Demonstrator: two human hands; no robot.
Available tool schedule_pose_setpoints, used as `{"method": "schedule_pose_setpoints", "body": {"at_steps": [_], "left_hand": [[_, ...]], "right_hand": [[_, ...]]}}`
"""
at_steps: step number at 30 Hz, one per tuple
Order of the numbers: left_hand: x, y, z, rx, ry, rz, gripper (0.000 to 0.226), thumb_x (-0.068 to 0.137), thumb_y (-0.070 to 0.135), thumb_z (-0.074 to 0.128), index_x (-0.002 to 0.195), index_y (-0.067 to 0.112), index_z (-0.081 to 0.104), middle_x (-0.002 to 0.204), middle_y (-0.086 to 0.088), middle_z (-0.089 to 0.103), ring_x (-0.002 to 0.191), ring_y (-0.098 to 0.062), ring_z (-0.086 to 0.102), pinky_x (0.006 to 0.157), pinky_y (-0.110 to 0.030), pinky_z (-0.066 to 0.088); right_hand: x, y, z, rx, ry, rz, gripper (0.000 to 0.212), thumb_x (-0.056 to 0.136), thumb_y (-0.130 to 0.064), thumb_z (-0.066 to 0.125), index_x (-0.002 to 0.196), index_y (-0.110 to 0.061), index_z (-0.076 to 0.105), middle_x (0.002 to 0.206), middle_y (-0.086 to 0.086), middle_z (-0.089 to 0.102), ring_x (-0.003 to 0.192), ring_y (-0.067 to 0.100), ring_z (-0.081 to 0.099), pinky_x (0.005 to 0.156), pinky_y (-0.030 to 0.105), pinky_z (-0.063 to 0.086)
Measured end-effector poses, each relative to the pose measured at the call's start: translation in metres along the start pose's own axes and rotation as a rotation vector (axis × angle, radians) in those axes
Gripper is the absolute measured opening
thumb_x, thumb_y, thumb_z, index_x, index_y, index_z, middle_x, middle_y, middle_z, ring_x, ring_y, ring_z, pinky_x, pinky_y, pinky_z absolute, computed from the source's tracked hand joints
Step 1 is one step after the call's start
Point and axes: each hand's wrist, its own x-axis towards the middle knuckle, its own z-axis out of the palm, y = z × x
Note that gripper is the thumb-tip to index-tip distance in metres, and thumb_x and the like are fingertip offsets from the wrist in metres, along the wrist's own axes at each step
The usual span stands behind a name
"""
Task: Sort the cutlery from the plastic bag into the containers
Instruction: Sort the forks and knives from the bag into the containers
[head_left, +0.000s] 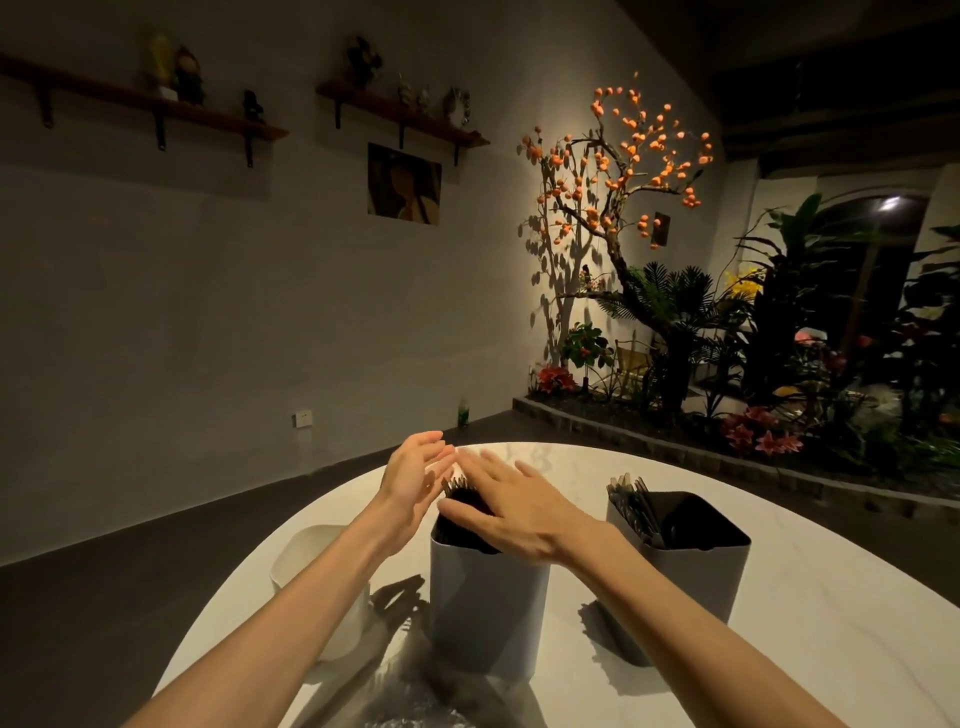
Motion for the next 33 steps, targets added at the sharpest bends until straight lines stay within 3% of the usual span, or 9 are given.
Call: {"method": "schedule_pose_setpoints", "body": {"at_steps": [2,5,8,11,17,22,25,28,33], "left_hand": [[0.0,0.001,-0.001,-0.024,0.02,0.006,0.032,0.107,0.014,0.039,0.136,0.01,0.053,0.136,-0.012,0.059,0.126,-0.025,0.057,0.112,-0.038,0.041],[-0.005,0.007,-0.001,0.04,0.043,0.005,0.03,0.105,0.014,0.043,0.132,0.012,0.056,0.131,-0.011,0.062,0.123,-0.025,0.06,0.11,-0.039,0.045],[-0.02,0.022,0.002,0.22,0.068,0.105,0.025,0.099,0.008,0.056,0.121,0.017,0.061,0.122,-0.009,0.066,0.115,-0.023,0.063,0.1,-0.037,0.051],[-0.047,0.052,0.008,0.325,0.055,0.244,0.026,0.093,0.001,0.058,0.114,0.016,0.064,0.111,-0.005,0.067,0.112,-0.022,0.063,0.09,-0.033,0.053],[-0.144,0.06,0.026,0.494,-0.182,0.241,0.023,0.09,-0.001,0.062,0.103,0.017,0.07,0.106,-0.007,0.07,0.099,-0.02,0.066,0.075,-0.03,0.057],[-0.226,0.008,0.04,0.834,-0.507,0.074,0.044,0.088,0.025,0.074,0.128,0.028,0.057,0.128,-0.001,0.058,0.111,-0.016,0.059,0.074,-0.029,0.059],[-0.265,-0.033,0.041,1.253,-0.648,-0.032,0.098,0.076,0.04,0.083,0.153,0.041,0.022,0.158,0.001,0.033,0.137,-0.023,0.042,0.107,-0.046,0.048],[-0.285,-0.07,0.036,1.446,-0.545,0.07,0.102,0.085,0.024,0.073,0.159,0.032,0.004,0.167,-0.001,0.015,0.151,-0.024,0.022,0.119,-0.042,0.03],[-0.289,-0.056,0.009,1.074,-0.429,0.27,0.078,0.072,-0.01,0.048,0.127,0.045,0.044,0.139,0.0,0.049,0.13,-0.022,0.047,0.097,-0.032,0.047]], "right_hand": [[0.0,-0.003,-0.002,-0.016,0.002,-0.012,0.073,0.1,-0.07,0.019,0.162,-0.033,0.007,0.169,-0.008,0.009,0.155,0.019,0.015,0.126,0.048,0.015],[-0.002,-0.009,-0.01,0.125,-0.002,-0.036,0.061,0.102,-0.066,0.025,0.154,-0.034,0.028,0.16,0.0,0.038,0.135,0.026,0.049,0.115,0.047,0.039],[-0.015,-0.015,-0.033,0.263,0.16,0.01,0.06,0.105,-0.056,0.031,0.156,-0.025,0.033,0.163,-0.001,0.032,0.146,0.017,0.035,0.12,0.036,0.028],[-0.039,-0.029,-0.064,0.274,0.211,0.006,0.053,0.106,-0.048,0.039,0.145,-0.015,0.052,0.148,0.005,0.052,0.132,0.018,0.051,0.111,0.037,0.042],[-0.136,-0.056,-0.081,0.337,0.104,0.043,0.035,0.104,-0.039,0.051,0.125,-0.017,0.068,0.109,-0.003,0.073,0.091,0.004,0.067,0.073,0.01,0.049],[-0.225,-0.058,-0.058,0.442,-0.198,0.192,0.029,0.105,-0.03,0.052,0.102,-0.008,0.072,0.081,0.001,0.074,0.071,0.013,0.07,0.064,0.021,0.054],[-0.265,-0.059,-0.028,0.495,-0.476,0.275,0.029,0.104,-0.026,0.055,0.116,-0.004,0.069,0.094,0.005,0.075,0.086,0.021,0.072,0.077,0.026,0.059],[-0.282,-0.064,0.018,0.411,-0.505,0.24,0.03,0.1,-0.026,0.061,0.128,-0.016,0.069,0.121,0.004,0.073,0.109,0.022,0.069,0.098,0.033,0.055],[-0.294,-0.074,0.048,0.348,-0.266,0.213,0.048,0.099,-0.034,0.061,0.145,-0.027,0.052,0.148,-0.005,0.053,0.132,0.015,0.052,0.114,0.033,0.042]]}}
